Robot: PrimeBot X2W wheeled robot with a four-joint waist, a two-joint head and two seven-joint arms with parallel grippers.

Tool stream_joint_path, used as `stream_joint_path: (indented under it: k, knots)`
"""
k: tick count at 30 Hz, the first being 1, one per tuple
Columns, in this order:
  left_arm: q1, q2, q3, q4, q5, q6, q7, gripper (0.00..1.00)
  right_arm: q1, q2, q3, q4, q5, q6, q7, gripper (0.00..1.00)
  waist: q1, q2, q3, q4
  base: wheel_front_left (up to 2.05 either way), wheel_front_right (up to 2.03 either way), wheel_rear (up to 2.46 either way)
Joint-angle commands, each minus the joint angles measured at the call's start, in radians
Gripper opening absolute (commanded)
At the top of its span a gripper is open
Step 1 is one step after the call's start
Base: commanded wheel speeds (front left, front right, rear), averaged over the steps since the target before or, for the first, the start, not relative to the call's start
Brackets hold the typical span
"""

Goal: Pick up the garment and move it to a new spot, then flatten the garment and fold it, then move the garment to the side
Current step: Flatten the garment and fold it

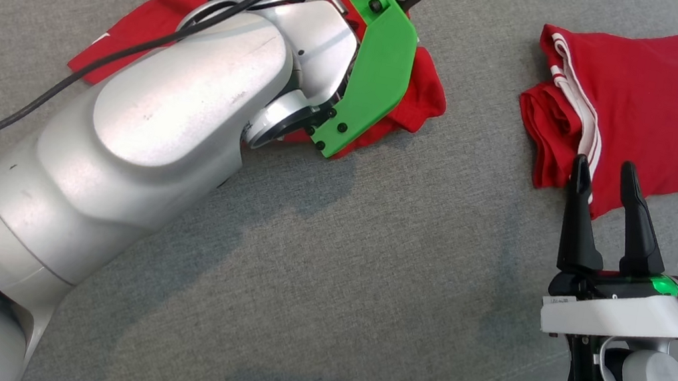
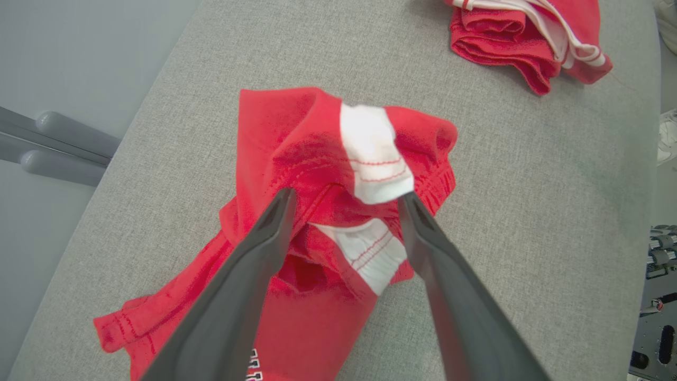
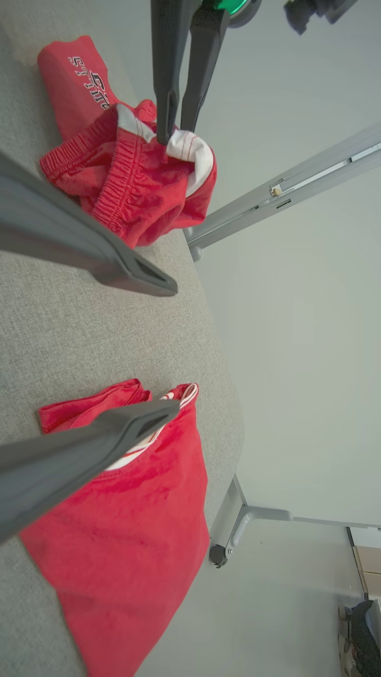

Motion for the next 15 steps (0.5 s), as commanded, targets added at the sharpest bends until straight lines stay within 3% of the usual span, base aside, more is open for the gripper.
stream_joint_path:
  k: [1,6,12,13,14,15]
  knots:
    - [-0.014,0.0,0.005,0.002,-0.009,0.004,-0.007,1.0,-0.013,-0.001,0.002,-0.004,-0.008,0.0,-0.003,1.0,0.0,0.0068,0.003,0.002,0.0,0.0,0.0]
    - [-0.038,-0.017,0.025,-0.003,0.012,0.02,-0.065,1.0,-0.008,-0.001,0.004,-0.005,-0.012,0.0,-0.003,1.0,0.0,0.0068,0.009,0.008,0.0,0.0,0.0]
    - [-0.029,-0.041,0.015,-0.017,0.009,0.002,-0.112,1.0,-0.008,-0.001,0.003,-0.002,-0.018,0.0,-0.003,1.0,0.0,0.0068,0.006,0.003,0.0,0.0,0.0]
    - [-0.027,-0.044,0.014,-0.014,0.01,0.004,-0.115,0.76,-0.009,-0.001,0.003,-0.001,-0.016,0.0,-0.003,1.0,0.0,0.0068,0.007,0.002,0.0,0.0,0.0]
    - [-0.025,-0.046,0.012,-0.011,0.011,0.003,-0.121,0.44,-0.01,-0.001,0.005,-0.001,-0.013,0.0,-0.003,1.0,0.0,0.0068,0.007,0.001,0.0,0.0,0.0]
    - [-0.024,-0.049,0.011,-0.008,0.012,0.002,-0.124,0.22,-0.011,-0.001,0.007,0.0,-0.009,0.0,-0.003,1.0,0.0,0.0068,0.008,-0.001,0.0,0.0,0.0]
